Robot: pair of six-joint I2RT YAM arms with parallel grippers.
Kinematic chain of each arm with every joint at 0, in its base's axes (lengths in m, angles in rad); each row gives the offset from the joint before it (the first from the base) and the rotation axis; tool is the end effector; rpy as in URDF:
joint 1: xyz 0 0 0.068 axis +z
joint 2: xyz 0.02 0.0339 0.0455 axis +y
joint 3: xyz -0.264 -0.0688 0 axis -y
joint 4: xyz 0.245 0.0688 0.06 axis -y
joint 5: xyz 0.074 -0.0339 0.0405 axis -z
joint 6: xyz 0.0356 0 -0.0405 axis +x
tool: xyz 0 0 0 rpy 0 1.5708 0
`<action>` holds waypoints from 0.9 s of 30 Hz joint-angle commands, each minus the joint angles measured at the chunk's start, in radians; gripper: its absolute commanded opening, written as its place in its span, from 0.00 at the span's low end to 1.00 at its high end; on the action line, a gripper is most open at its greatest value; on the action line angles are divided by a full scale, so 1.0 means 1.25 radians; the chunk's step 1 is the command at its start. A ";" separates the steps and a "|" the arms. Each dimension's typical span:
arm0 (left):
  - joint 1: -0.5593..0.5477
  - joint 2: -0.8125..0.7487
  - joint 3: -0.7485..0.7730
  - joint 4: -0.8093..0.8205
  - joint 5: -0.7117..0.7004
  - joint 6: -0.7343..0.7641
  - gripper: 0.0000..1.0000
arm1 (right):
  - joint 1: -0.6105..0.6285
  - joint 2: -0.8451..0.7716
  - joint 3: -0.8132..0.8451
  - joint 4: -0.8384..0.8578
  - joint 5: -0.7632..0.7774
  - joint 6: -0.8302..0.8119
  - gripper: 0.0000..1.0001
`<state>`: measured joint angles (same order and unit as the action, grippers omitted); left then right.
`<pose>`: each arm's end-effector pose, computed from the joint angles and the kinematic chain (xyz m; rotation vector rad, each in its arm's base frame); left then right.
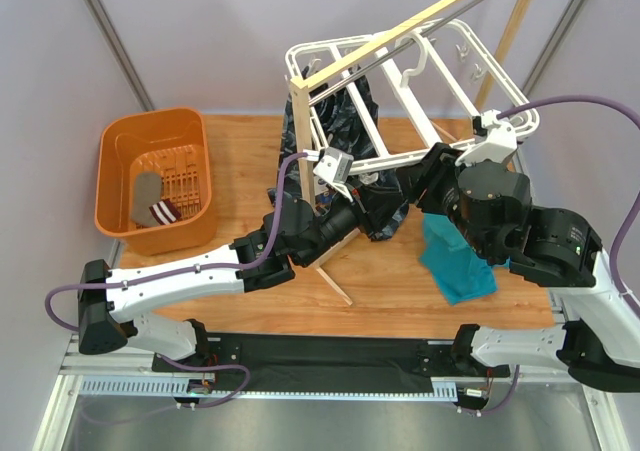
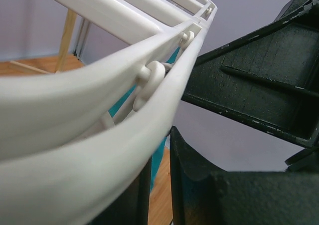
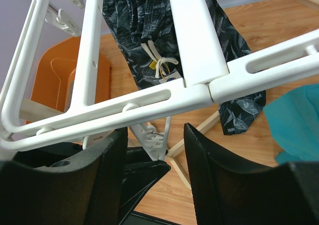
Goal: Clip the socks to the hanger
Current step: Open the clamp at the hanger.
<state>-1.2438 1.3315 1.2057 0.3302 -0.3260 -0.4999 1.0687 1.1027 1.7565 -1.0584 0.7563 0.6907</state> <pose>0.1115 -0.2932 0.4206 0.2561 1.4690 -1.2200 0.0939 0.1203 0.5064 0.1269 1.8832 0.4657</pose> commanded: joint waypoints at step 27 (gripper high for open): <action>-0.015 -0.006 0.045 -0.049 -0.014 0.033 0.00 | 0.003 -0.027 -0.041 0.098 0.074 -0.041 0.00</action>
<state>-1.2507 1.3315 1.2236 0.2985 -0.3511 -0.4877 1.0721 1.0874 1.7176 -1.0008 0.8055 0.6323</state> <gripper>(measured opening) 0.226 0.060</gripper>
